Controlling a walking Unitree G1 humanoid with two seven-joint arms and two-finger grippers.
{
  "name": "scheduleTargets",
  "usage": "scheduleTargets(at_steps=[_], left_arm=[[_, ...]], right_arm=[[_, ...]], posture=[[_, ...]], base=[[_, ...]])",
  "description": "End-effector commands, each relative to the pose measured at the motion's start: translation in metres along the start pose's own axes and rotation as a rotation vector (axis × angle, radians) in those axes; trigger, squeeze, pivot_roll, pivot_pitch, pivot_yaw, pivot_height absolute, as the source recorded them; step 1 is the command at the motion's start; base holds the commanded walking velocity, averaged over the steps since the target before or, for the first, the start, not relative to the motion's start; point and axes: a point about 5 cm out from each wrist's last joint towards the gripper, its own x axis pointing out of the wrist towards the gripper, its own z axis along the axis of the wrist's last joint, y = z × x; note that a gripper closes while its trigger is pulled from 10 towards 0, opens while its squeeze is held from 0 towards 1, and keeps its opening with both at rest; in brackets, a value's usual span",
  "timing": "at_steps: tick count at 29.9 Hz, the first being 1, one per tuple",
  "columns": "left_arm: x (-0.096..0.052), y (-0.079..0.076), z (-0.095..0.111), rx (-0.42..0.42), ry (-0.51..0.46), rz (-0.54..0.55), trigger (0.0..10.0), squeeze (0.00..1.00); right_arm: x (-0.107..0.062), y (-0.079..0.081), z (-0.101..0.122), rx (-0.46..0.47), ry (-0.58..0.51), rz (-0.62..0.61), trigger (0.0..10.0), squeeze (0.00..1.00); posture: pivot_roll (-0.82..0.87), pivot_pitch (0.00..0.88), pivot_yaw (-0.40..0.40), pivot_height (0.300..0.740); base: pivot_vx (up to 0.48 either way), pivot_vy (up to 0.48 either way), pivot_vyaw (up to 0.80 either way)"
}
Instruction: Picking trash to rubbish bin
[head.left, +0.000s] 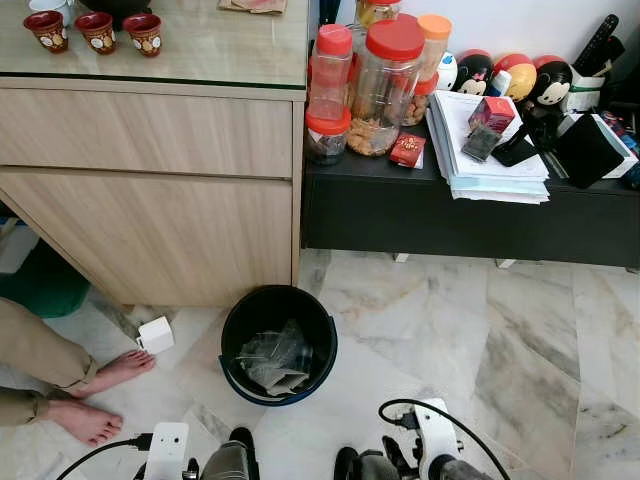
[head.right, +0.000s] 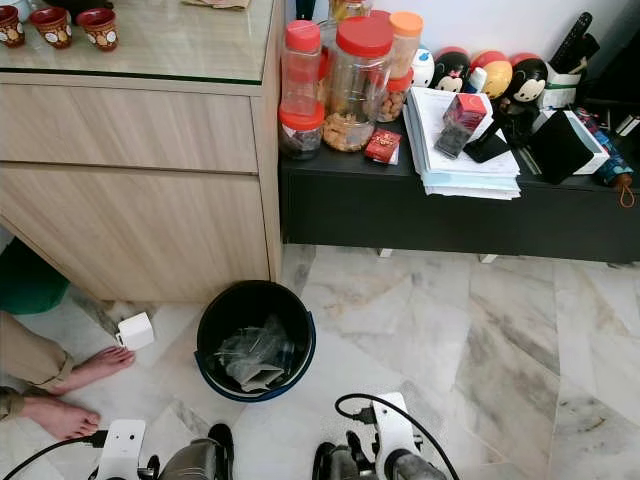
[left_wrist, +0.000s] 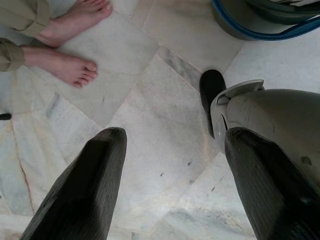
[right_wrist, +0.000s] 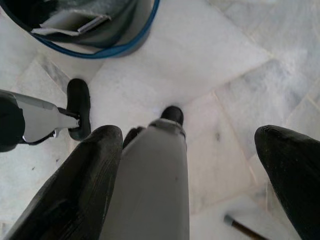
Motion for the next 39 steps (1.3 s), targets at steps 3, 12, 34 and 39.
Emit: scheduleTargets(at_steps=[3,12,34,39], left_arm=[[-0.0061,-0.0063,-0.0222,-0.014,0.088,-0.024,10.0,0.00],[-0.0059,-0.0062,-0.0214,-0.019,0.085,-0.025,10.0,0.00],[-0.0070,-0.0067,-0.0240,-0.021,0.087,-0.022,10.0,0.00],[-0.0071,-0.0066,-0.0246,-0.017,0.091,-0.019,10.0,0.00]], right_arm=[[-0.0030,-0.0037,-0.0123,0.025,0.039,-0.023,10.0,0.00],[-0.0031,-0.0039,-0.0131,0.029,0.043,-0.029,10.0,0.00],[-0.0023,-0.0020,-0.0116,0.030,0.039,-0.024,10.0,0.00],[-0.0023,-0.0019,-0.0115,0.030,0.038,-0.023,10.0,0.00]], posture=[[0.08,0.233,-0.089,0.740],[0.09,0.228,-0.089,0.740],[0.09,0.224,-0.093,0.740],[0.09,0.225,-0.094,0.740]], base=[[0.000,0.000,0.00],[0.000,0.000,0.00],[0.000,0.000,0.00],[0.000,0.000,0.00]])
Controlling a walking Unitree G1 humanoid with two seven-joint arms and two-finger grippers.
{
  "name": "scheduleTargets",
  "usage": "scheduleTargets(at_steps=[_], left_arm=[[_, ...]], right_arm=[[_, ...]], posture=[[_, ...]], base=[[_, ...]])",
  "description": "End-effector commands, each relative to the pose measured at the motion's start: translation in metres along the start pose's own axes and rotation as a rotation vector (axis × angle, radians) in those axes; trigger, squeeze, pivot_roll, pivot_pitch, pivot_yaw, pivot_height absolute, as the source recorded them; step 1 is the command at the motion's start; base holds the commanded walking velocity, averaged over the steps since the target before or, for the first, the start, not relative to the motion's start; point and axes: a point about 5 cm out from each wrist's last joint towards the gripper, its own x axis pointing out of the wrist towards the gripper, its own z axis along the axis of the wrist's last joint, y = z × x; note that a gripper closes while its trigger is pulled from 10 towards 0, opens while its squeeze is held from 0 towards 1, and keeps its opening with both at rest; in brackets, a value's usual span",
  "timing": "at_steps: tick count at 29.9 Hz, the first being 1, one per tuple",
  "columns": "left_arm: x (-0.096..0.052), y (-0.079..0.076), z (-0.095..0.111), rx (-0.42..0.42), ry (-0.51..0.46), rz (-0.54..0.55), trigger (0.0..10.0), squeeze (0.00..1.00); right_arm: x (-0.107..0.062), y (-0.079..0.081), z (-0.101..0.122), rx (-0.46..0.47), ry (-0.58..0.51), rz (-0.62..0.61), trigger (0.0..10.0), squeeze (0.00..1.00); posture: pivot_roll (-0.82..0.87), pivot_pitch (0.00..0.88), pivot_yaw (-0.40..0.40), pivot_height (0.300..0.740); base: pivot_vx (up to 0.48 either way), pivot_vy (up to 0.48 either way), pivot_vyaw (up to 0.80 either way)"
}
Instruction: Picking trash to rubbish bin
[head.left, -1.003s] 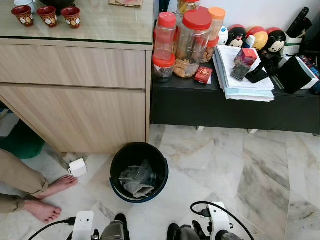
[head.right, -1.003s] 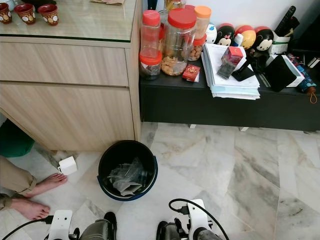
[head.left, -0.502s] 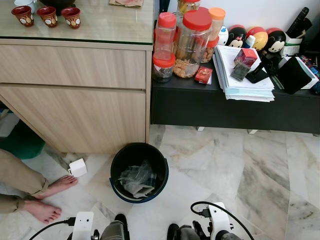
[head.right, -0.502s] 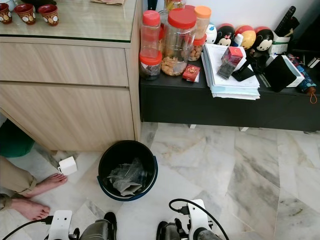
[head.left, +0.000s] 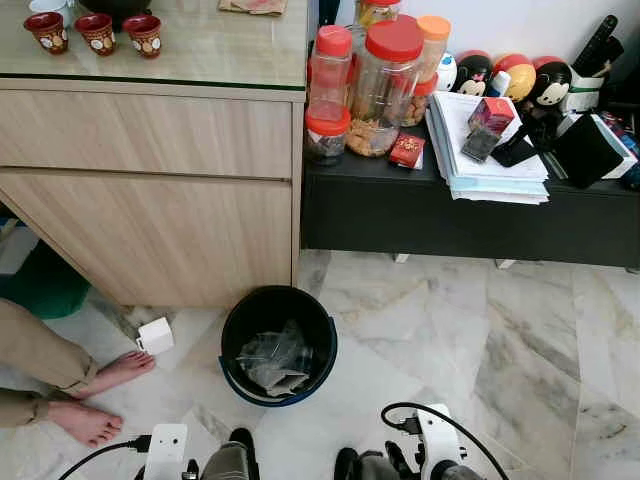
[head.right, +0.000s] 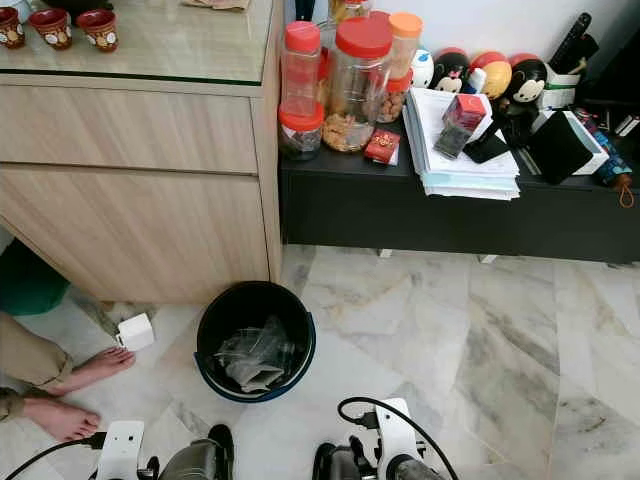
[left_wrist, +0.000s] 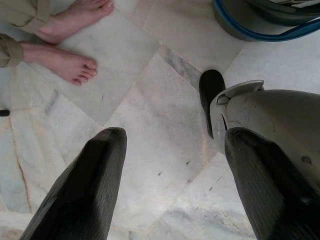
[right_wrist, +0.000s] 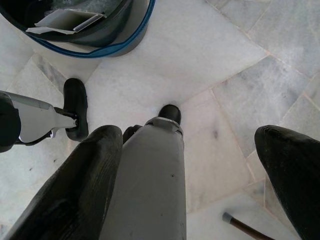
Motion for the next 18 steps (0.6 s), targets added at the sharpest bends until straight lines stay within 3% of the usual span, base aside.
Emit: scheduleTargets(at_steps=[1,6,18], left_arm=[[-0.0067,-0.0059,-0.0240,-0.003,0.093,-0.017,10.0,0.00],[-0.0069,-0.0062,-0.0250,-0.028,0.100,-0.012,10.0,0.00],[-0.0067,-0.0055,-0.0247,-0.016,0.103,-0.010,10.0,0.00]], right_arm=[[-0.0020,-0.0012,-0.0100,0.025,0.032,-0.009,10.0,0.00],[-0.0019,-0.0011,-0.0097,0.025,0.031,-0.008,10.0,0.00],[-0.0019,-0.0008,-0.0102,0.025,0.034,-0.006,10.0,0.00]], posture=[[0.09,0.224,-0.094,0.740],[0.09,0.223,-0.095,0.740],[0.09,0.222,-0.093,0.740]], base=[[0.000,0.000,0.00],[0.000,0.000,0.00],[0.000,0.430,0.00]])
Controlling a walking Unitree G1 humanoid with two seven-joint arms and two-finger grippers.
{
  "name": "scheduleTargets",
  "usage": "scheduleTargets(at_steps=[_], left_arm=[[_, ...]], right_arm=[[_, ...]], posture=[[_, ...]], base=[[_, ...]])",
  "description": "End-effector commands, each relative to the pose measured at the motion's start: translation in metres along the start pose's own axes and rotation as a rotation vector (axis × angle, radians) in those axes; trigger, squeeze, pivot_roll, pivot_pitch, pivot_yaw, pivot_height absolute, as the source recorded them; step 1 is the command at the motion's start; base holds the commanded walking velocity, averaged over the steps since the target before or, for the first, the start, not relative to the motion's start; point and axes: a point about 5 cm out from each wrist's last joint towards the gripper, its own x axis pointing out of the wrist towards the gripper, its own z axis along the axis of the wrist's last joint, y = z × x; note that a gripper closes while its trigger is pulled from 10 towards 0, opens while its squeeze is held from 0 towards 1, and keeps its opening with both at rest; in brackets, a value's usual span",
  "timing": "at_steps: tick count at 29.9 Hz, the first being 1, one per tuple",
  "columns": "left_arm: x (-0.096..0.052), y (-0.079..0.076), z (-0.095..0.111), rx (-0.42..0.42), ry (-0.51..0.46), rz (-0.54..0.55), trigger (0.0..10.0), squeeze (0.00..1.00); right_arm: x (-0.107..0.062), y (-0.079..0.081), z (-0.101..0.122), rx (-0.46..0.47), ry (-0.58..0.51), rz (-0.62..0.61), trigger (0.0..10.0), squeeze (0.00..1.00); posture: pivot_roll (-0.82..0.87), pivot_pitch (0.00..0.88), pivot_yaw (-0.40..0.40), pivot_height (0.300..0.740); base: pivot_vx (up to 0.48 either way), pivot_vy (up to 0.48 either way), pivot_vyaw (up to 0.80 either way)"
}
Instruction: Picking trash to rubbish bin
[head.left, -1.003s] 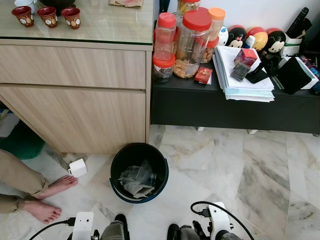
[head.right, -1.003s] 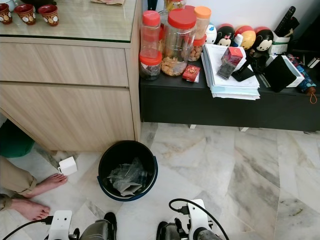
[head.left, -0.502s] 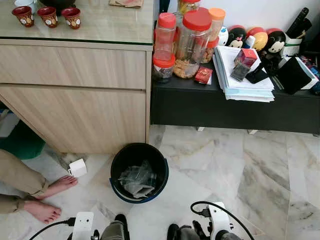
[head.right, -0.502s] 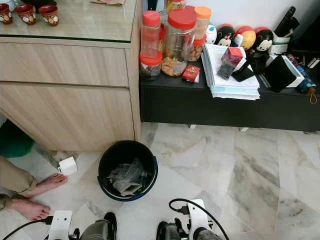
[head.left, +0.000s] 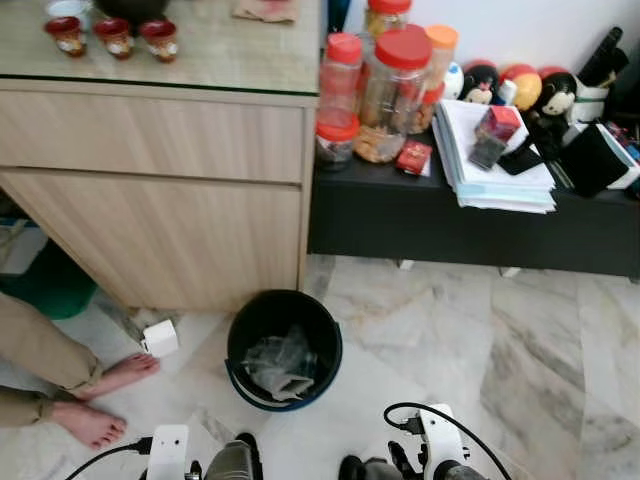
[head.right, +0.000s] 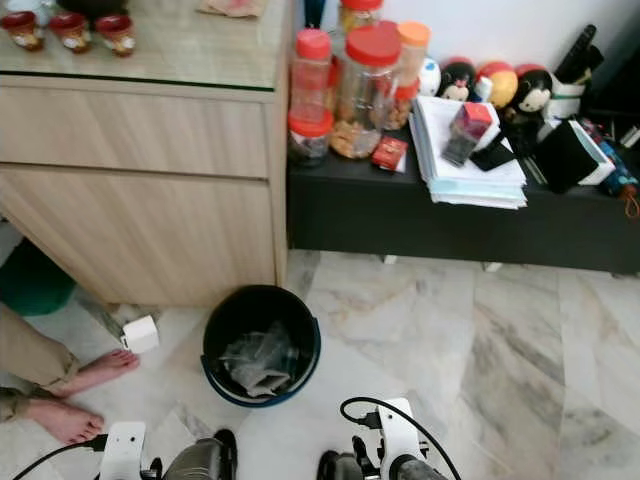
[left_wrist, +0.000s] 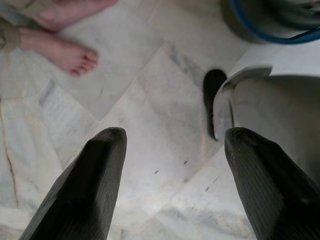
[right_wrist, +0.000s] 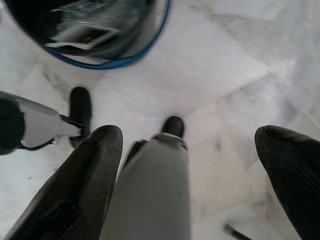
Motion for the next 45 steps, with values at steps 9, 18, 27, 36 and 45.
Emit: scheduleTargets(at_steps=[9,18,27,36,45], left_arm=[[-0.0049,-0.0010,-0.0197,0.020,0.073,-0.006,10.0,0.00],[-0.0052,-0.0021,-0.0202,0.016,0.074,-0.006,10.0,0.00],[-0.0053,-0.0026,-0.0205,0.013,0.075,-0.004,10.0,0.00],[-0.0053,-0.0029,-0.0205,0.026,0.076,-0.008,10.0,0.00],[-0.0052,-0.0035,-0.0208,0.048,0.080,-0.011,10.0,0.00]], right_arm=[[-0.0013,0.0018,-0.0097,0.017,0.035,0.003,10.0,0.00],[-0.0018,-0.0004,-0.0099,0.015,0.036,-0.001,10.0,0.00],[-0.0017,0.0000,-0.0099,0.013,0.037,0.002,10.0,0.00],[-0.0015,0.0000,-0.0089,0.014,0.035,0.001,10.0,0.00],[-0.0017,-0.0007,-0.0096,0.011,0.038,-0.003,10.0,0.00]], posture=[[0.09,0.224,-0.096,0.740],[0.08,0.223,-0.100,0.740],[0.08,0.223,-0.102,0.740],[0.08,0.217,-0.101,0.740],[0.08,0.200,-0.098,0.740]], base=[[0.000,0.000,0.00],[0.000,0.000,0.00],[0.000,0.000,0.00],[0.000,0.000,0.00],[0.000,0.000,0.00]])
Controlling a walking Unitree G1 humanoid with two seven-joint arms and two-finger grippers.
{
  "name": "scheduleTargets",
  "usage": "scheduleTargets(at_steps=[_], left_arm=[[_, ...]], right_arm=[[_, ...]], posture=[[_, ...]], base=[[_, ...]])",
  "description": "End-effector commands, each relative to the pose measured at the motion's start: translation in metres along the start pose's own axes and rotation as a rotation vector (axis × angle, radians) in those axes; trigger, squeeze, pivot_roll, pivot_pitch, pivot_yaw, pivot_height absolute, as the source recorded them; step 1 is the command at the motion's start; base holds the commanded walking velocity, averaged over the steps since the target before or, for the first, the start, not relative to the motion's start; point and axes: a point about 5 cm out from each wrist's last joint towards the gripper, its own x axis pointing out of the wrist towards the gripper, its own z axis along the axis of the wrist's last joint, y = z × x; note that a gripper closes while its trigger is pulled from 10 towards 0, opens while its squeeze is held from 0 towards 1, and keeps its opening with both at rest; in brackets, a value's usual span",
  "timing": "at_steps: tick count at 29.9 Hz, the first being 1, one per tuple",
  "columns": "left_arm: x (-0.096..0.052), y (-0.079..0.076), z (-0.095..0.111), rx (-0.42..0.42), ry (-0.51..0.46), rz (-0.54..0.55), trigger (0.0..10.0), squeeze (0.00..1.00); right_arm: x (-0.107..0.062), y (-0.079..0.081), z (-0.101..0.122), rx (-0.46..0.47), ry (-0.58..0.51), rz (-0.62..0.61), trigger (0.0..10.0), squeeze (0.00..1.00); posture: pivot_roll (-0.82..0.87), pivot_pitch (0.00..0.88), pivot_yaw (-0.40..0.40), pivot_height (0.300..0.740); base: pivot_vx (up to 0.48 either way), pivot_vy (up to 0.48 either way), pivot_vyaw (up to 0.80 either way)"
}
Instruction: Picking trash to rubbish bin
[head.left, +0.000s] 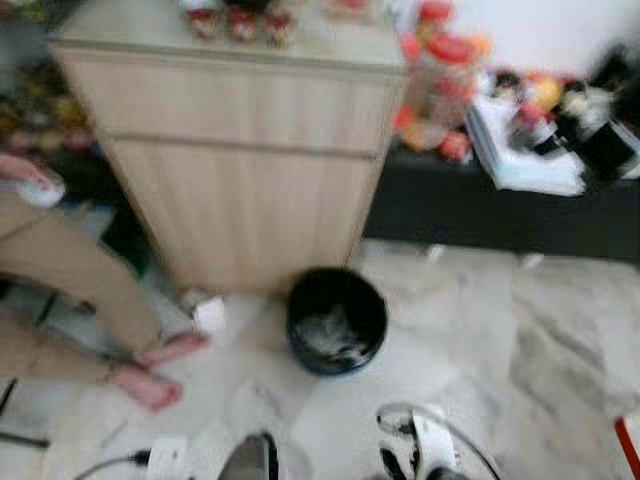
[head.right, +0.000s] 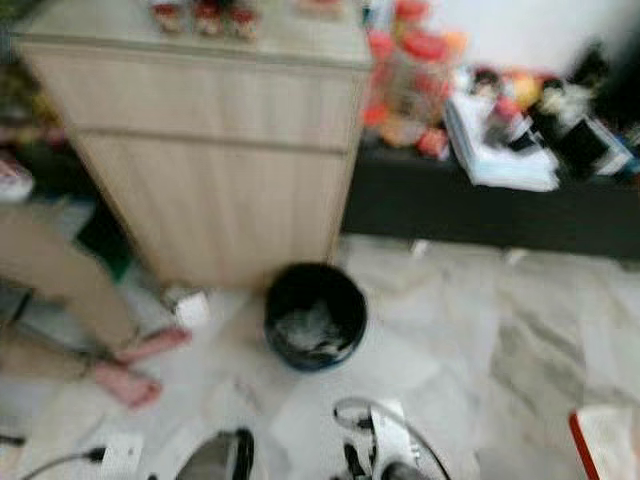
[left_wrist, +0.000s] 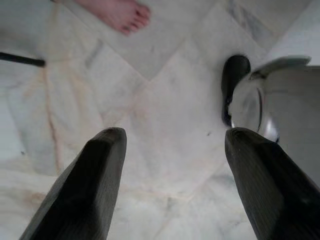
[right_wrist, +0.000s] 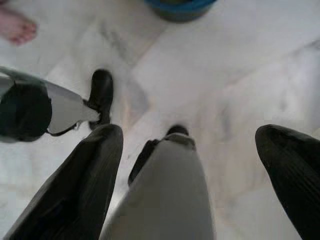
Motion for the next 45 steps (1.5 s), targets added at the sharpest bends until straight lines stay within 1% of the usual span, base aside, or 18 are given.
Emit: scheduleTargets(at_steps=[1,14,21,32,42,45], left_arm=[[-0.0048,-0.0023,-0.0190,0.029,0.062,-0.009,10.0,0.00],[-0.0046,-0.0035,-0.0182,0.034,0.060,-0.013,10.0,0.00],[-0.0039,-0.0037,-0.0148,0.013,0.044,-0.006,10.0,0.00],[-0.0037,-0.0019,-0.0150,0.012,0.046,-0.004,10.0,0.00],[-0.0024,-0.0003,-0.0112,0.034,0.042,-0.004,10.0,0.00],[-0.0016,0.0012,-0.0100,0.082,0.048,-0.004,10.0,0.00]], right_arm=[[-0.0026,-0.0076,-0.0055,0.002,0.014,-0.024,10.0,0.00],[-0.0026,-0.0089,-0.0038,0.006,0.005,-0.027,10.0,0.00],[-0.0021,-0.0092,-0.0009,0.017,-0.005,-0.030,10.0,0.00],[-0.0018,-0.0077,-0.0015,0.028,-0.002,-0.028,10.0,0.00],[-0.0007,-0.0046,-0.0003,0.028,0.004,-0.024,10.0,0.00],[-0.0004,-0.0035,-0.0003,0.029,0.006,-0.026,10.0,0.00]], posture=[[0.08,0.200,-0.098,0.740],[0.08,0.183,-0.100,0.740],[0.07,0.195,-0.105,0.740],[0.08,0.199,-0.099,0.740],[0.08,0.191,-0.089,0.740],[0.09,0.186,-0.086,0.740]], base=[[0.000,0.000,0.00],[0.000,0.000,0.00],[0.000,0.000,0.00],[0.000,0.000,0.00],[0.000,0.000,-0.80],[0.000,0.000,-0.80]])
